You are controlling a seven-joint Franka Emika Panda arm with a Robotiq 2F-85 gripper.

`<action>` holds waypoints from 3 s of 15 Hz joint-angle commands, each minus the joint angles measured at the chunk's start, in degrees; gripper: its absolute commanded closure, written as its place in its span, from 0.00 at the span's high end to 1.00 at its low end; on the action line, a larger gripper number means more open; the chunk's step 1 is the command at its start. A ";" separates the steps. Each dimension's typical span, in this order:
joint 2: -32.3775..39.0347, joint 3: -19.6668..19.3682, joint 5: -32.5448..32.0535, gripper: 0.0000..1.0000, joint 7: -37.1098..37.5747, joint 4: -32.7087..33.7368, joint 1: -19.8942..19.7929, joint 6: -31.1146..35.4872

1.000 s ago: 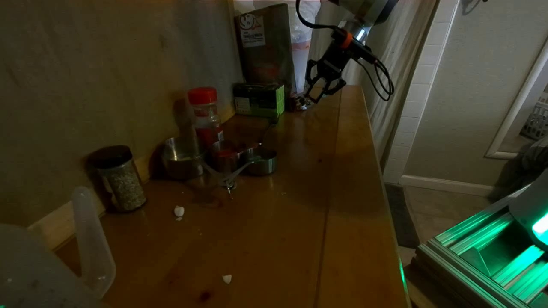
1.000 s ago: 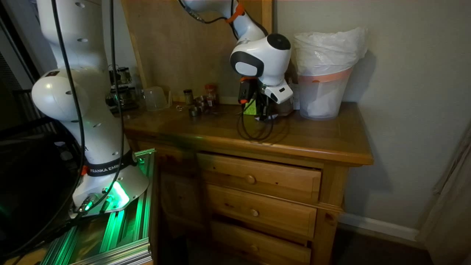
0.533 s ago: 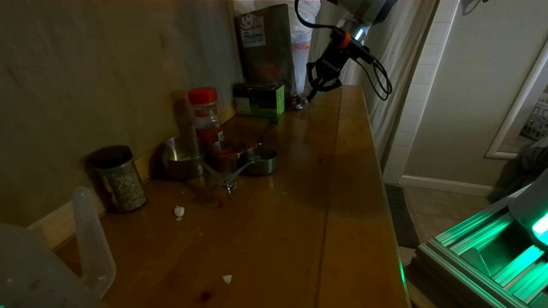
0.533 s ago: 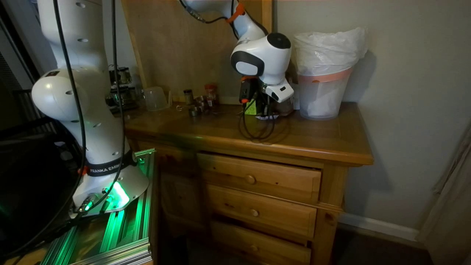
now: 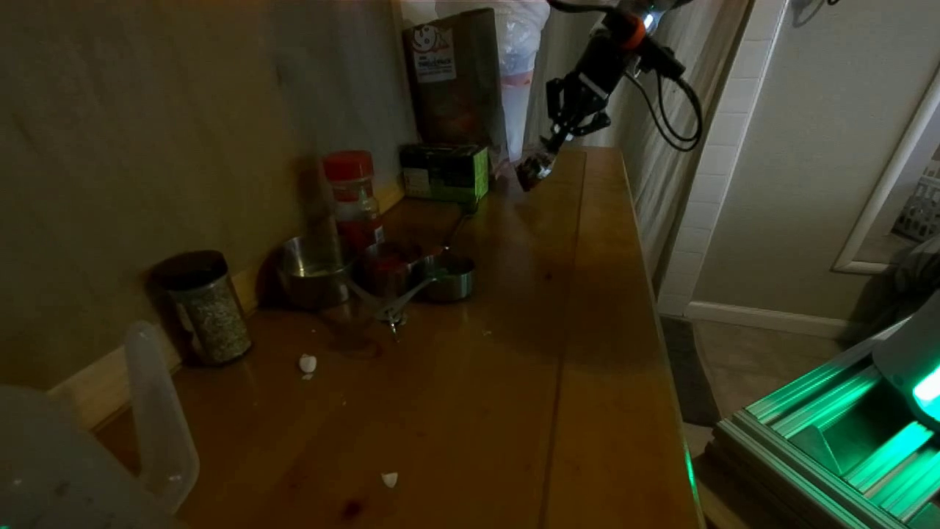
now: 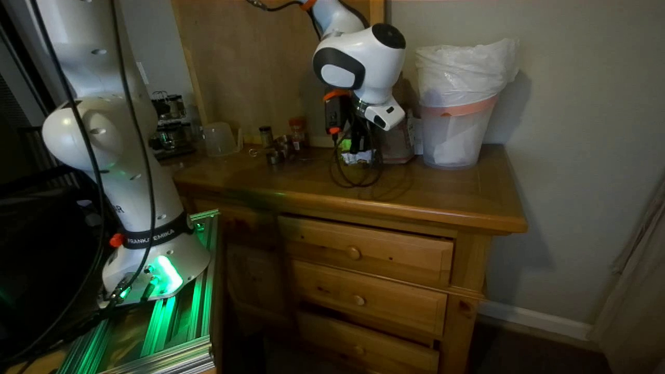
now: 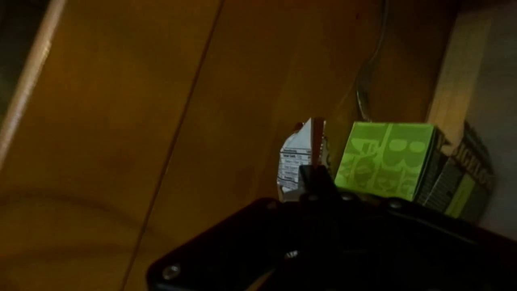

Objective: Put the snack packet on the tea box

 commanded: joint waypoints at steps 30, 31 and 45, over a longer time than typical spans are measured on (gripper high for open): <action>-5.95 4.40 28.72 0.00 -9.96 -0.81 8.23 5.31; -5.38 4.53 31.02 0.00 -10.91 -0.54 8.28 5.93; 2.70 4.53 35.52 0.27 -7.23 3.04 8.67 9.92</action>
